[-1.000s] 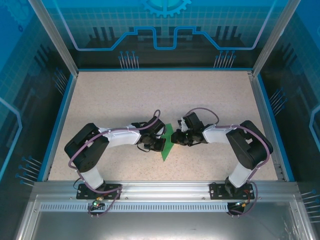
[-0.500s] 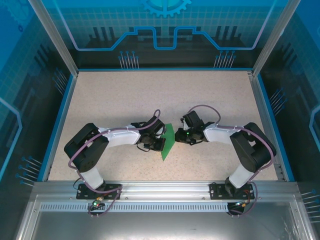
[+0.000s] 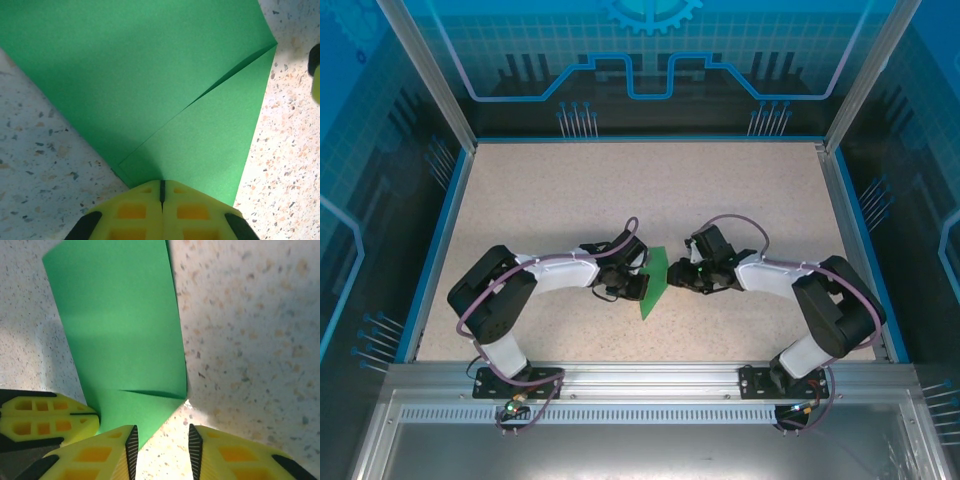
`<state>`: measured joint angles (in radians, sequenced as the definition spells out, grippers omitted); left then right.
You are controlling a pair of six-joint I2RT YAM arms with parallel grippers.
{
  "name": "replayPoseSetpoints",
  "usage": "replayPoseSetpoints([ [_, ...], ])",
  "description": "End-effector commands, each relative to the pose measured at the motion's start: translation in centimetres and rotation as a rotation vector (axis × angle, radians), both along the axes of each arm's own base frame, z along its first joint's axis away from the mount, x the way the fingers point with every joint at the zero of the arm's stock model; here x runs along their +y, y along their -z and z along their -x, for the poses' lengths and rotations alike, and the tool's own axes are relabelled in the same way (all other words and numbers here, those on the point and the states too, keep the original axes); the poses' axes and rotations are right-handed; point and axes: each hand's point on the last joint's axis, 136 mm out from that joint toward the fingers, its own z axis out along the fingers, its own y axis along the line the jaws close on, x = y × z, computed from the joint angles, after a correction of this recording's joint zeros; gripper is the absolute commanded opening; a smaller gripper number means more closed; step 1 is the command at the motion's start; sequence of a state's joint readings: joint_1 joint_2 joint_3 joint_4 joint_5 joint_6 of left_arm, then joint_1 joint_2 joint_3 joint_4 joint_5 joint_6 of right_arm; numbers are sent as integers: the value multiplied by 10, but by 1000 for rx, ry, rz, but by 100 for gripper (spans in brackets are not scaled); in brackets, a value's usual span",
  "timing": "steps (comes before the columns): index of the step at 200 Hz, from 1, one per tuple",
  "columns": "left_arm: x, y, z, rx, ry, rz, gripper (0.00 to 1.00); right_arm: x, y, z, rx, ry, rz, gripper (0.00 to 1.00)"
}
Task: Fold a paper plane with a square sheet of paper (pick it up from the middle)
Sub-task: Fourth fold the wing at the center of the table.
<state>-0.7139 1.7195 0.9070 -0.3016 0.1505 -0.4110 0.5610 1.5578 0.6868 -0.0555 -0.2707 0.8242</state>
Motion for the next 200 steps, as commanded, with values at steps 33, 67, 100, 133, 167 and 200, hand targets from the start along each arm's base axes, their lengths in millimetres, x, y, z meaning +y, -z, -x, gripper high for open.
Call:
replayPoseSetpoints([
  [33,28,24,12,47,-10,-99,3,17,-1,1,30,1,-61,36],
  [67,28,24,11,46,-12,-96,3,21,6,2,48,-10,-54,36],
  [100,29,24,12,45,-15,-93,3,25,3,-2,37,-11,-69,35],
  [133,30,25,12,48,-18,-88,2,29,-2,-5,26,-13,-90,32],
  [167,31,26,12,52,-25,-84,2,30,-7,-5,20,-12,-104,32],
  [200,32,26,12,52,-31,-69,2,30,-13,-3,17,-6,-126,30],
])
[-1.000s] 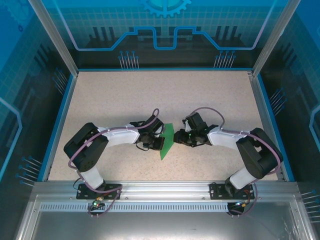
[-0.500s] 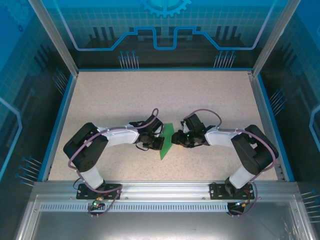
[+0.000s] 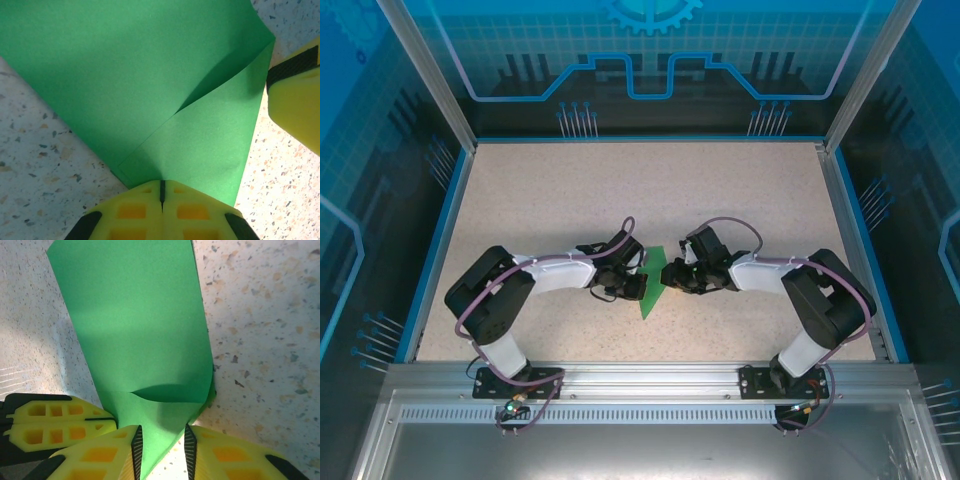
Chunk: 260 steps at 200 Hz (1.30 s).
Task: Fold a paper plane with a square sheet of paper (pick it up from the middle)
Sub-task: Fourth fold the wing at the center of the table.
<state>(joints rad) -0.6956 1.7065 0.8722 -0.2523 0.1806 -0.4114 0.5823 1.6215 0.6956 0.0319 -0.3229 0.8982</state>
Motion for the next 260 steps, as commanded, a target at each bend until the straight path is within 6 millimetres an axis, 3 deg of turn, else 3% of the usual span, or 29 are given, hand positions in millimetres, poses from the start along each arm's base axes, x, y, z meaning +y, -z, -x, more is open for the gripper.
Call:
replayPoseSetpoints([
  [1,30,25,13,56,-23,-106,2,11,-18,-3,-26,-12,-58,30],
  [118,36,28,9,78,-63,-34,1,27,-31,-4,-56,-26,-133,28],
  [175,38,28,9,81,-69,-24,1,32,-28,0,-61,-49,-107,22],
  [260,38,28,7,85,-68,-18,1,26,-21,5,-118,-100,88,14],
])
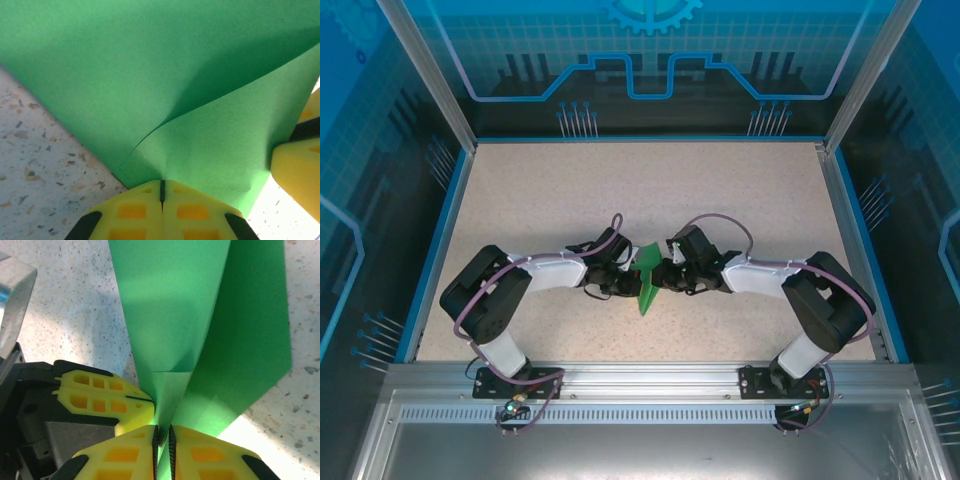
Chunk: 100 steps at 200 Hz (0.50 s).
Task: Fold a paper plane with a square sheet of paper (pick it up from the middle)
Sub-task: Fourth fold the wing at the center of the table.
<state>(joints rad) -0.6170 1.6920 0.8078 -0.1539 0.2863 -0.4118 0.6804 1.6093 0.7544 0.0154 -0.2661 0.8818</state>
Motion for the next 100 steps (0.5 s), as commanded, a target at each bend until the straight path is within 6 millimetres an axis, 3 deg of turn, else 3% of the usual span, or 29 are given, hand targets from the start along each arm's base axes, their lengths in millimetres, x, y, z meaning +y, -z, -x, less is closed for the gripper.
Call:
replayPoseSetpoints([
  [1,30,28,14,67,-28,-122,1,-3,-2,0,-40,-22,83,14],
  [86,30,28,14,74,-35,-97,1,-2,10,7,-68,-83,245,10],
  [89,31,28,13,75,-37,-96,1,4,2,1,-87,-83,229,10],
  [100,30,28,14,75,-36,-91,1,7,1,1,-89,-87,219,10],
])
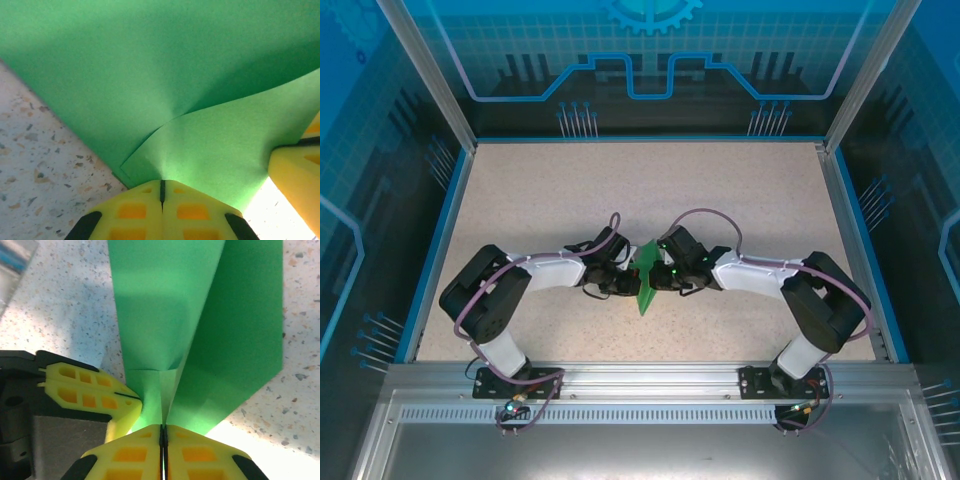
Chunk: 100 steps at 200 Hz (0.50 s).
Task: Fold a paper plane with a square sheet of paper (pick it up from the middle)
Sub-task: Fourth fold the wing at the center of the table.
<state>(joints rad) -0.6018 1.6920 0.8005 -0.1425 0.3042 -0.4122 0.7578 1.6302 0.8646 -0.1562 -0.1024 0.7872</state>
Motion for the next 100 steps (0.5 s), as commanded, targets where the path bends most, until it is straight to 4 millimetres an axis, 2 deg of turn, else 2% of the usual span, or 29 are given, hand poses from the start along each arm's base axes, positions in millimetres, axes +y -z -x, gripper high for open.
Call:
replayPoseSetpoints([
  [1,28,28,16,70,-28,-107,1,4,2,0,-7,-26,42,10],
  [100,33,29,13,86,-64,-46,1,27,-2,4,8,-59,-72,10],
])
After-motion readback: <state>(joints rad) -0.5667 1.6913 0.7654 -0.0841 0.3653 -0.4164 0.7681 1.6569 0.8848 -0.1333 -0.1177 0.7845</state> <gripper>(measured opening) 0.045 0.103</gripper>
